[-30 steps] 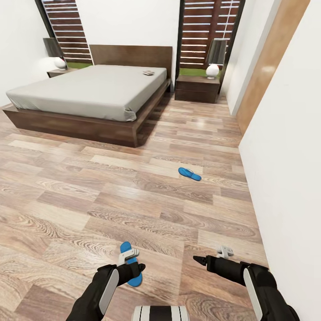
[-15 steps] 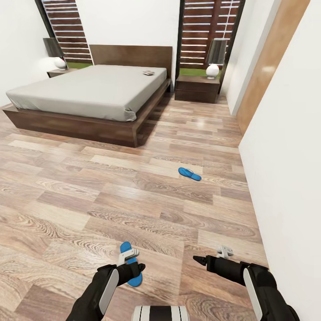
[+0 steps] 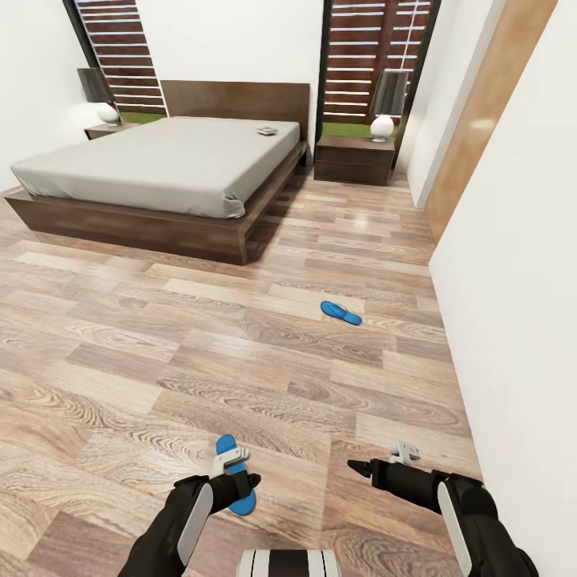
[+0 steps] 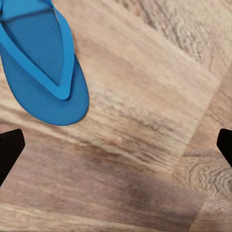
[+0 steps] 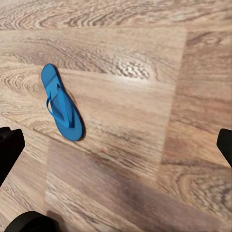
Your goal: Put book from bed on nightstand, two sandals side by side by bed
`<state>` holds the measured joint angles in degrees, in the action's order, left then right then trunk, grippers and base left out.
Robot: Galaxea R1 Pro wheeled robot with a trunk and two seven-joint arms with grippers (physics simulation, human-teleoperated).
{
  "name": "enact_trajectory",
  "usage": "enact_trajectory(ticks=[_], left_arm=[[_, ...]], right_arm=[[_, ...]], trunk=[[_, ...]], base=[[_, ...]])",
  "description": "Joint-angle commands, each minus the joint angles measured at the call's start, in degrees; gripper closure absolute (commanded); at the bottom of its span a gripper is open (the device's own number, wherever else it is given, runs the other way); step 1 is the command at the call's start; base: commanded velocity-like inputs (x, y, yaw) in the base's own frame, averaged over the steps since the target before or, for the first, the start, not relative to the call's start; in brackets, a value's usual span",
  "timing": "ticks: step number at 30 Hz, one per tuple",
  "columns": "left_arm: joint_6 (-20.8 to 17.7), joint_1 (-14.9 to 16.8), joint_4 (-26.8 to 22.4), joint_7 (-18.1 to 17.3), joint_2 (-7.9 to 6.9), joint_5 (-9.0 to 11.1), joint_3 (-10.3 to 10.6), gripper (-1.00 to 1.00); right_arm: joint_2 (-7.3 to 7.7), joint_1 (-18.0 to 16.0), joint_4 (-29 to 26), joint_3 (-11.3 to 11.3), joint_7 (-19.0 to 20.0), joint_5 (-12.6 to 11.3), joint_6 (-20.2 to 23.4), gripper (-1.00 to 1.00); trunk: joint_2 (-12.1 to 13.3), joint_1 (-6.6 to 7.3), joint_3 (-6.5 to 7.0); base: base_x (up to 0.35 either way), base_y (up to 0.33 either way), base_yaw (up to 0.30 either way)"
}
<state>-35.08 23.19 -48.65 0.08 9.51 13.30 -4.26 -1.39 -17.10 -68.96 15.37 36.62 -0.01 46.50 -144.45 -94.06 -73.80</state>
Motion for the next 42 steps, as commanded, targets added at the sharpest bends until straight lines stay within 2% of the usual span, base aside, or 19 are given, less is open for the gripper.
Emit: enact_trajectory(ticks=[1,18,21,23,24,25,32,42], left_arm=[[-0.3,0.0,-0.1,0.0,0.04,0.3,-0.2,-1.00],[-0.4,0.0,0.0,0.5,0.01,0.2,-0.6,-1.00],[-0.2,0.0,-0.1,2.4,-0.17,0.1,-1.9,-1.00],[0.8,0.0,-0.2,6.1,-0.81,0.1,-3.6,-1.00],[2.2,0.0,-0.3,9.6,-1.16,0.2,-4.5,-1.00],[2.5,0.0,-0.4,10.3,-1.22,0.2,-4.7,-1.00],[2.9,0.3,-0.6,11.6,-1.32,0.2,-4.9,-1.00],[2.5,3.5,-0.7,11.3,-1.33,0.3,-4.9,-1.00]], right_arm=[[-0.07,0.0,-0.1,0.2,0.3,0.0,0.4,-1.00],[-0.08,0.0,-0.1,0.1,0.3,0.0,0.4,-1.00],[-0.09,0.0,-0.1,0.1,0.3,0.0,0.4,-1.00],[-0.09,0.0,0.0,0.1,0.2,0.0,0.4,-1.00],[-0.06,0.0,0.0,0.1,0.2,0.0,0.4,-1.00],[-0.05,0.0,-0.1,0.1,0.2,0.0,0.4,-1.00],[-0.08,0.0,-0.1,0.1,0.2,0.0,0.4,-1.00],[-0.11,0.0,0.0,0.0,0.1,0.1,0.4,-1.00]], trunk=[[0.0,0.01,-0.04],[0.0,0.01,-0.04],[0.0,0.01,-0.04],[0.0,0.01,-0.04],[0.0,0.01,-0.04],[0.0,0.01,-0.04],[0.0,0.01,-0.04],[0.0,0.01,-0.04]], base=[[0.000,0.000,0.000],[0.000,0.000,0.000],[0.000,0.000,0.000],[0.000,0.000,0.000],[0.000,0.000,0.000],[0.000,0.000,0.000],[0.000,0.000,0.000],[0.000,0.000,0.000]])
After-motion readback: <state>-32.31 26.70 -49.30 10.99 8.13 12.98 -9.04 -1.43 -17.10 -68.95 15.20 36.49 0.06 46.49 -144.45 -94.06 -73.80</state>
